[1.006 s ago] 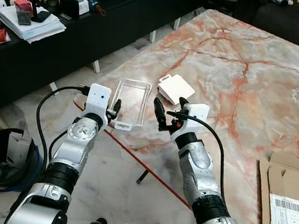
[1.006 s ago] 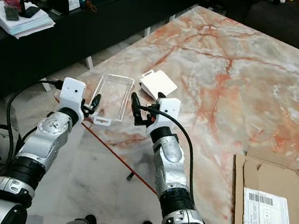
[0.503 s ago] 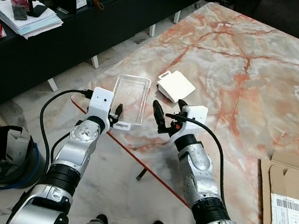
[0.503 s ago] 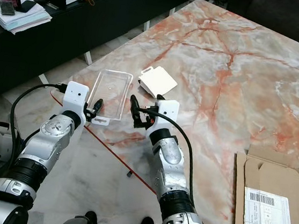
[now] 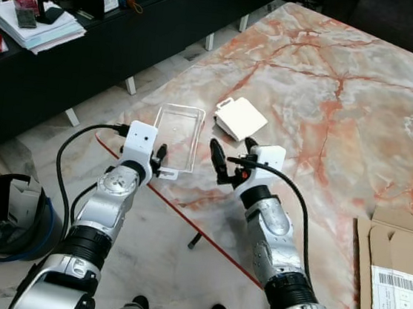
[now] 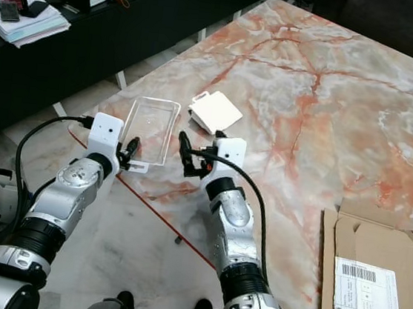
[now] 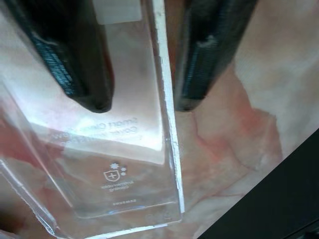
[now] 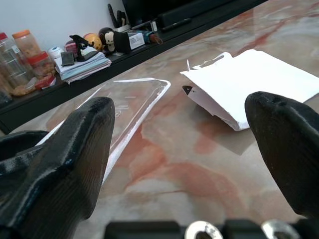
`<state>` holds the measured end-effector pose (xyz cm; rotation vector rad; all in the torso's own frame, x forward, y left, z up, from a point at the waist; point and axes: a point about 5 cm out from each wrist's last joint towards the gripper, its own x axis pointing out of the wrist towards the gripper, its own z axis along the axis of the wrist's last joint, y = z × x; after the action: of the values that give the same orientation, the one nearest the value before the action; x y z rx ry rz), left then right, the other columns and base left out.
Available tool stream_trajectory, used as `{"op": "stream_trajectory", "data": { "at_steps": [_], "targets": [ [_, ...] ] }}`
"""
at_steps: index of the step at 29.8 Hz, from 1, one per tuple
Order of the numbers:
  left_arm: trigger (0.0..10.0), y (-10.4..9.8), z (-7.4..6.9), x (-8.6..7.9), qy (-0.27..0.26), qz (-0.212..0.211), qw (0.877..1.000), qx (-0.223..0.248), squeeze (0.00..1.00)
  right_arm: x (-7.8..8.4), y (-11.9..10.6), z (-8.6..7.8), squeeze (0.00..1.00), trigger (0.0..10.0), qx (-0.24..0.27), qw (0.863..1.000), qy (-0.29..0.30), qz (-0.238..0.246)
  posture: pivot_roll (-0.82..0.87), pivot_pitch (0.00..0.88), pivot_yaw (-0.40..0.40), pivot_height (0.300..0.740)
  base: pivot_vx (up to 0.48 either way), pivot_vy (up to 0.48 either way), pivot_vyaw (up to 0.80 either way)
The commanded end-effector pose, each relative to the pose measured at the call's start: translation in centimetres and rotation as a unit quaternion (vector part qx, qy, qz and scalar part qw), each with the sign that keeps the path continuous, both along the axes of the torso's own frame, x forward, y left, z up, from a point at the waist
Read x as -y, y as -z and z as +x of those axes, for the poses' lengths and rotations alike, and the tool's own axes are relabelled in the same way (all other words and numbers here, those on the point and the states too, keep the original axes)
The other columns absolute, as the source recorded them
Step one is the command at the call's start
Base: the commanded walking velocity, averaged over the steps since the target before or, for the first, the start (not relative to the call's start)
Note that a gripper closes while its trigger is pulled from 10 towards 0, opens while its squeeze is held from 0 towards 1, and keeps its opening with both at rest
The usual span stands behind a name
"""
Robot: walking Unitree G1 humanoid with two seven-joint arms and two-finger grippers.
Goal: Picking trash to rubbish bin
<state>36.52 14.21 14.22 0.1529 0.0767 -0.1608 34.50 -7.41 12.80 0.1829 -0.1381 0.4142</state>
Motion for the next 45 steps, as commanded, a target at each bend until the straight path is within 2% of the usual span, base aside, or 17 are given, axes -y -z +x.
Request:
{"op": "stream_trajectory", "data": {
  "at_steps": [1,17,22,23,24,25,26,27,33,39,45],
  "targets": [
    [0.0,1.2,-0.4,-0.2,-0.004,0.000,1.000,-0.029,0.00,-0.3,-0.2,-0.1,0.00,10.0,0.003,1.000,-0.006,-0.004,0.11,0.250,-0.020,0.740,0.000,0.000,0.00],
    [0.0,0.9,-0.4,-0.3,-0.006,0.002,1.000,-0.019,0.00,-0.7,-0.3,0.1,0.00,10.0,0.003,1.000,-0.007,0.000,0.13,0.226,-0.006,0.740,0.000,0.000,0.00],
    [0.0,0.5,-0.6,-0.5,-0.033,0.000,0.999,0.007,0.00,-0.9,-0.5,0.3,0.00,10.0,0.004,1.000,-0.006,0.003,0.13,0.209,-0.001,0.740,0.000,0.000,0.00],
    [0.0,-0.3,-0.6,-0.6,-0.052,-0.017,0.998,0.041,0.00,-0.9,-0.8,0.4,0.00,10.0,0.009,1.000,-0.004,0.006,0.12,0.196,-0.004,0.740,0.000,0.000,0.00],
    [0.0,-0.7,-0.6,-0.7,-0.058,-0.023,0.997,0.053,0.00,-0.9,-0.9,0.5,0.00,10.0,0.010,1.000,-0.004,0.006,0.13,0.193,-0.005,0.740,0.000,0.000,0.00],
    [4.9,-1.6,-0.7,-0.9,-0.079,-0.031,0.992,0.090,0.00,-0.8,-1.1,0.6,0.00,10.0,0.013,1.000,-0.003,0.006,0.13,0.188,-0.005,0.740,0.000,0.000,0.00],
    [4.9,-2.0,-0.7,-0.9,-0.085,-0.032,0.990,0.104,0.00,-0.8,-1.2,0.7,0.00,10.0,0.015,1.000,-0.003,0.005,0.13,0.185,-0.005,0.740,0.000,0.000,0.00],
    [10.0,-2.8,-0.8,-0.9,-0.088,-0.041,0.986,0.133,0.00,-0.7,-1.3,0.8,0.00,10.0,0.016,1.000,-0.002,0.005,0.13,0.177,-0.006,0.740,0.000,0.000,0.00],
    [10.0,-4.0,-1.6,-1.0,-0.095,-0.057,0.975,0.193,0.00,-0.6,-1.8,1.1,0.00,10.0,0.024,1.000,0.005,0.013,0.13,0.146,0.002,0.740,0.000,0.000,0.00],
    [10.0,-4.1,-2.0,-1.4,-0.102,-0.057,0.969,0.217,0.00,-0.8,-2.4,1.3,0.00,10.0,0.036,0.999,0.007,0.020,0.11,0.128,0.007,0.740,0.000,0.000,0.00],
    [10.0,-4.1,-2.0,-1.5,-0.111,-0.057,0.967,0.223,0.00,0.6,-2.6,1.6,0.00,10.0,0.042,0.998,0.035,0.028,0.11,0.109,0.012,0.740,0.000,0.000,0.00]
  ]
}}
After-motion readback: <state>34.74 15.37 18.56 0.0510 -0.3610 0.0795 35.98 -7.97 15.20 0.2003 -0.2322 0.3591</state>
